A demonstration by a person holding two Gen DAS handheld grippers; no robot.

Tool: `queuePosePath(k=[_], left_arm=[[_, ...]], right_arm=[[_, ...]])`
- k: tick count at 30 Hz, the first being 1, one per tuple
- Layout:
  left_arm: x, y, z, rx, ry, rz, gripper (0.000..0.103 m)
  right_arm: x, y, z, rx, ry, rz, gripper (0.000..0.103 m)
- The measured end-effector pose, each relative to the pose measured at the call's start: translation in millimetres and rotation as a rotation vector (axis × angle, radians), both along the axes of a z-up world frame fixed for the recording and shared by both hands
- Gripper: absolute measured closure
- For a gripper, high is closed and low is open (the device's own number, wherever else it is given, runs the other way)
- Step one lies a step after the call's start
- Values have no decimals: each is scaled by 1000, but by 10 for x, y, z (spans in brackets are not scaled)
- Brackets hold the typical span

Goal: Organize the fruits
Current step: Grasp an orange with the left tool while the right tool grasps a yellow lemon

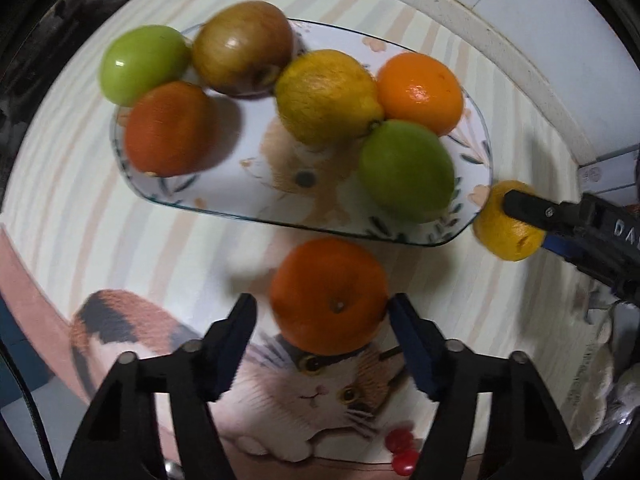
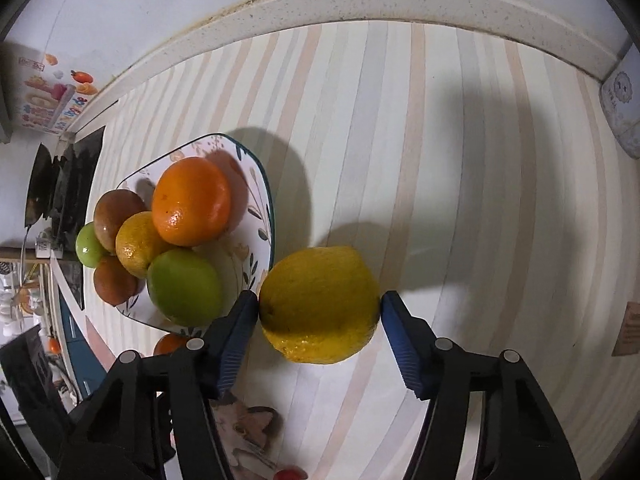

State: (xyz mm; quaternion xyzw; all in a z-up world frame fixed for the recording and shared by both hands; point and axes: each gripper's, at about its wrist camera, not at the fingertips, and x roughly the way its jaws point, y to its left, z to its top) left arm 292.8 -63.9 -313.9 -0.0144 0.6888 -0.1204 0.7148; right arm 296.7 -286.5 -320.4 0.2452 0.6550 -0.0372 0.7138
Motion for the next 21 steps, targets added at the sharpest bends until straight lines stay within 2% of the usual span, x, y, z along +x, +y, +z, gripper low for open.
queuePosePath(k=[5, 12, 15, 21], left_arm=[[-52, -25, 15, 7, -18, -13, 44], [-464, 147, 53, 41, 4, -41, 44], [-627, 180, 50, 56, 10, -53, 44], [-639, 49, 79, 77, -38, -59, 43]], right_arm=[[-209, 129, 40, 7, 32, 56, 37], [-756, 529, -8, 13, 74, 188, 37], [-826, 635, 16, -24, 58, 210, 37], [-825, 703, 28, -47, 50, 220, 37]])
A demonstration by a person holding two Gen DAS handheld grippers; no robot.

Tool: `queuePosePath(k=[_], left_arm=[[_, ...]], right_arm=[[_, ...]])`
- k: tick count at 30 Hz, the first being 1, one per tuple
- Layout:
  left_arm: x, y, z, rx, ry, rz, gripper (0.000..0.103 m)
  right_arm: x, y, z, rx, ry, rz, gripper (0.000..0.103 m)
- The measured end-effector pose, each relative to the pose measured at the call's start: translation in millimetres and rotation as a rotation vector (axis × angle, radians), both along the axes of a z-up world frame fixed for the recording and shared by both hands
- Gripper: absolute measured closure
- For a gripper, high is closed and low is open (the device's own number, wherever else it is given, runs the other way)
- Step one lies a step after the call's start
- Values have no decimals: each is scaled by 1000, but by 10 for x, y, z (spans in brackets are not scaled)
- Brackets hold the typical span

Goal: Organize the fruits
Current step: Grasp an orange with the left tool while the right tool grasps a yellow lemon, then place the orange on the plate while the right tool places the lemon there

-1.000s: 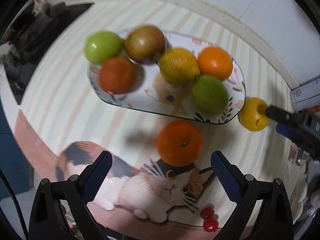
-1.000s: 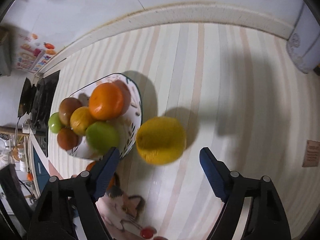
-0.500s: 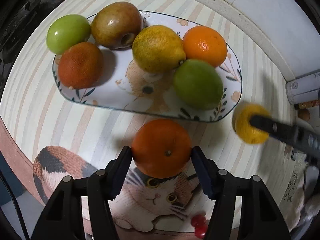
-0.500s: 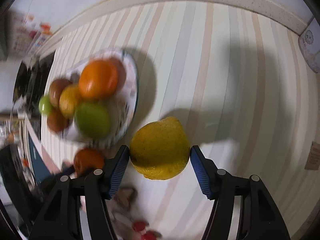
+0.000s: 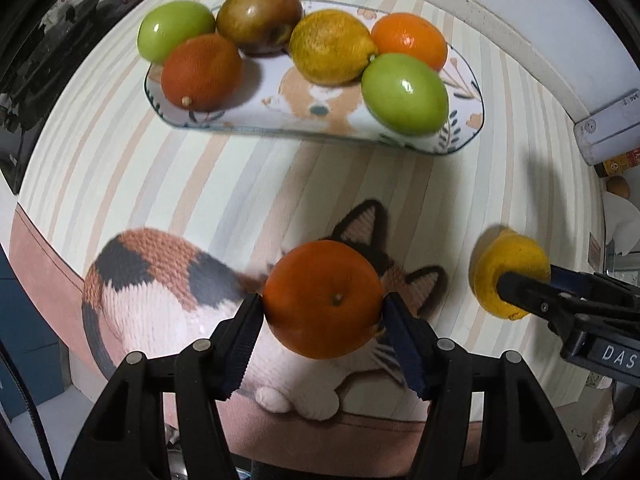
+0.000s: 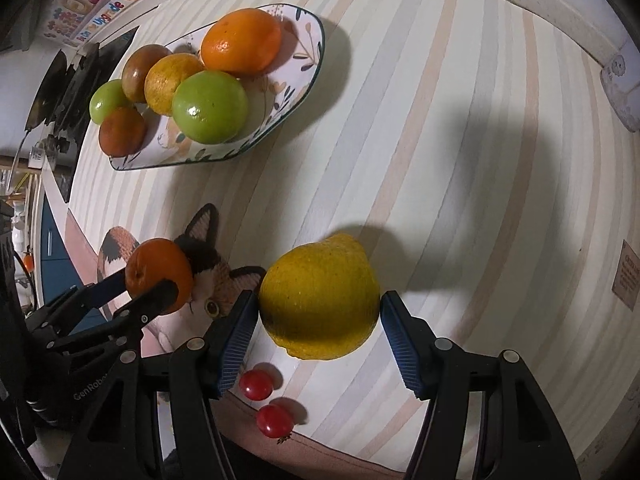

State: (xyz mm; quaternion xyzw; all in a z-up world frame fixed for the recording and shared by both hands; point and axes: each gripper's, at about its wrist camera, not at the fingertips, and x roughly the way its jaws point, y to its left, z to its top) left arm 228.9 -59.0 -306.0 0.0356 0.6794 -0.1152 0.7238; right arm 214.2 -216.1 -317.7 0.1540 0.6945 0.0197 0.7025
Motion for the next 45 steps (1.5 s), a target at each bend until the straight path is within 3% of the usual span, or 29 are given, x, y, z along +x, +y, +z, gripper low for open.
queuePosePath(k=[9, 15, 23, 27, 31, 34, 39, 45], left_arm=[[58, -130, 6, -10, -1, -4, 44], [170, 126, 76, -55, 15, 12, 44], [479, 41, 661, -124, -72, -25, 44], [868, -79, 1008, -148, -139, -55, 44], [1346, -226, 1203, -143, -173, -94, 44], [1702, -354, 1129, -111, -148, -126, 44], [2162, -462, 712, -65, -15, -141, 44], [2321, -505, 284, -24, 96, -139, 44]], right_arm=[[18, 70, -14, -30, 12, 38, 36], [-1, 71, 21, -6, 0, 12, 37], [329, -140, 381, 72, -87, -76, 37], [708, -220, 578, 67, -146, -105, 37], [1067, -254, 585, 58, -153, -127, 37], [1260, -208, 502, 27, -134, -123, 37], [1363, -177, 346, 15, -108, -141, 37], [1374, -183, 372, 1, -112, -120, 37]])
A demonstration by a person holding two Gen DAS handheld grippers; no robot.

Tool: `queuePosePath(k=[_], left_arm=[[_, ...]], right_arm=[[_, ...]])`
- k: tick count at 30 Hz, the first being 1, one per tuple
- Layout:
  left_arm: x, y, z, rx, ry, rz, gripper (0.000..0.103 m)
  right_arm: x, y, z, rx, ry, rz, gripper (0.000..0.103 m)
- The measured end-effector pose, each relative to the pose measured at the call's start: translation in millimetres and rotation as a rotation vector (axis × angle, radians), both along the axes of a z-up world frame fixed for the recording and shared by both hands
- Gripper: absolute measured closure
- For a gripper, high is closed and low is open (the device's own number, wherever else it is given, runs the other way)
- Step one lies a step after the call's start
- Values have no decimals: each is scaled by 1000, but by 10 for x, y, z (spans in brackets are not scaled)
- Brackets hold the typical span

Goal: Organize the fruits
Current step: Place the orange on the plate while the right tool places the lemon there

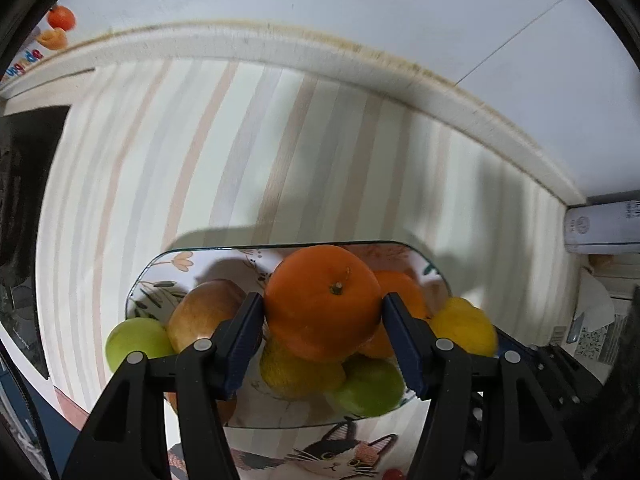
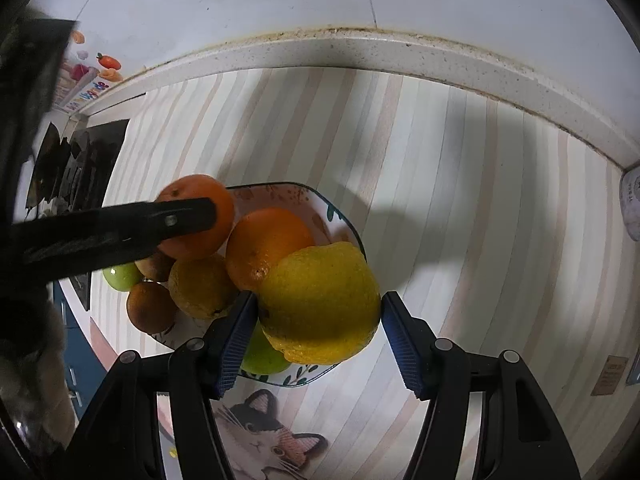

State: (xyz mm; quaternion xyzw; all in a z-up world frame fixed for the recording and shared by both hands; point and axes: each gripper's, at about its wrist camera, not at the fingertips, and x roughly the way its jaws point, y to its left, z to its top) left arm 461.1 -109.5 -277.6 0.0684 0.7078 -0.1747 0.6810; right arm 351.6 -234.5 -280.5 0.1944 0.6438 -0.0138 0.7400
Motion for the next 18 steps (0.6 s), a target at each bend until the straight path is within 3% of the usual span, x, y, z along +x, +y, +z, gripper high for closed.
queuePosePath(k=[15, 18], left_arm=[[25, -51, -146, 77, 1, -22, 44], [39, -7, -115, 57, 5, 11, 44]], right_arm=[[-166, 9, -118, 25, -15, 5, 35], [-181, -43, -123, 58, -10, -22, 18]])
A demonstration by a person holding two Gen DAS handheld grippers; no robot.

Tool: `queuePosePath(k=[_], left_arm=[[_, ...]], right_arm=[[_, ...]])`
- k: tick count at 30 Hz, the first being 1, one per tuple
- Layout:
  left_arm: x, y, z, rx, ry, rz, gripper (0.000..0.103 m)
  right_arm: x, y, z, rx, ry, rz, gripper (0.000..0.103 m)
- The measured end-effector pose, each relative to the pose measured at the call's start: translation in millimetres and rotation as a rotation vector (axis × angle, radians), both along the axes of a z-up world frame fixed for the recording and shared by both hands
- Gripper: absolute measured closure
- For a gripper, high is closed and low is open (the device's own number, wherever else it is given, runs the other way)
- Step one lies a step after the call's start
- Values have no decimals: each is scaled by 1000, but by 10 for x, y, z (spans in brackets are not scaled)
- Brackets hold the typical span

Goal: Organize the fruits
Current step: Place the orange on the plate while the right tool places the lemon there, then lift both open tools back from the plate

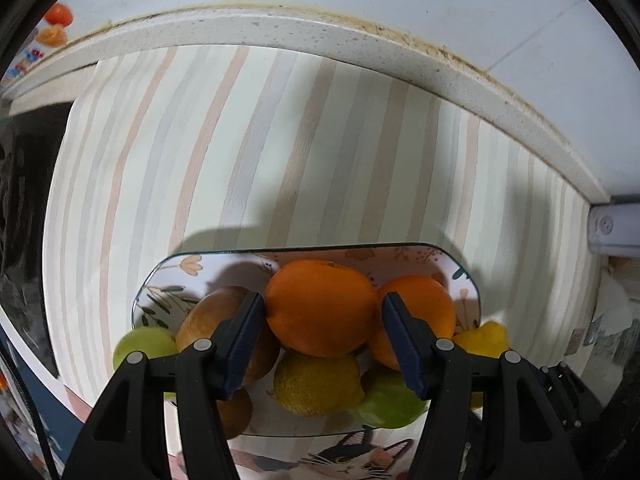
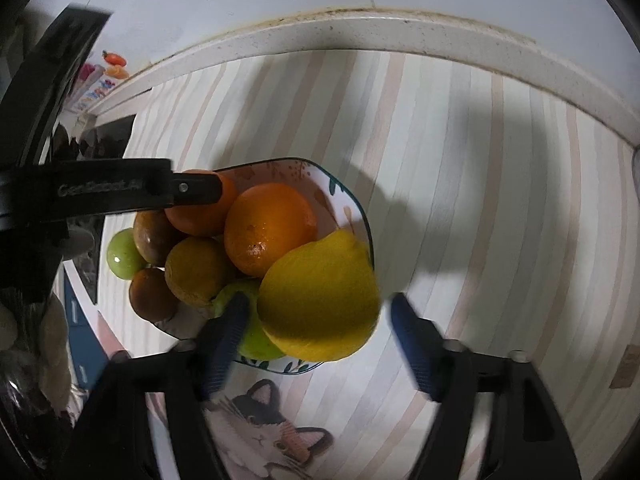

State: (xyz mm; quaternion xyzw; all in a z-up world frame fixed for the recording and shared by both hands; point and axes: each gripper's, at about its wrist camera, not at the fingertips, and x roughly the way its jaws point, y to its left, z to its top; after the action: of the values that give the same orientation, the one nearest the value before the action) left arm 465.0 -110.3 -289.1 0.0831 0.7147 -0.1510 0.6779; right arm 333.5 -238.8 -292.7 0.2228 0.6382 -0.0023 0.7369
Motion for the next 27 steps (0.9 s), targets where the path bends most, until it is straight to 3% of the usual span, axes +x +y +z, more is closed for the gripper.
queuePosePath(k=[3, 7, 8, 10, 17, 27], left_arm=[[-5, 72, 67, -28, -10, 39, 43], [-86, 177, 215, -54, -48, 72, 28], [-141, 215, 257, -61, -57, 81, 19], [-255, 312, 357, -71, -94, 93, 12], [-773, 644, 640, -37, -218, 155, 12], [-1676, 851, 1121, 7, -396, 224, 12]], right_arm=[[-24, -64, 55, -9, -8, -17, 13], [-50, -106, 130, -42, -7, -24, 10], [-77, -103, 167, -62, -10, -19, 10], [-134, -88, 239, -94, -16, -3, 9], [-431, 3, 507, -206, -63, 49, 8], [-976, 69, 1045, -252, -172, 102, 8]])
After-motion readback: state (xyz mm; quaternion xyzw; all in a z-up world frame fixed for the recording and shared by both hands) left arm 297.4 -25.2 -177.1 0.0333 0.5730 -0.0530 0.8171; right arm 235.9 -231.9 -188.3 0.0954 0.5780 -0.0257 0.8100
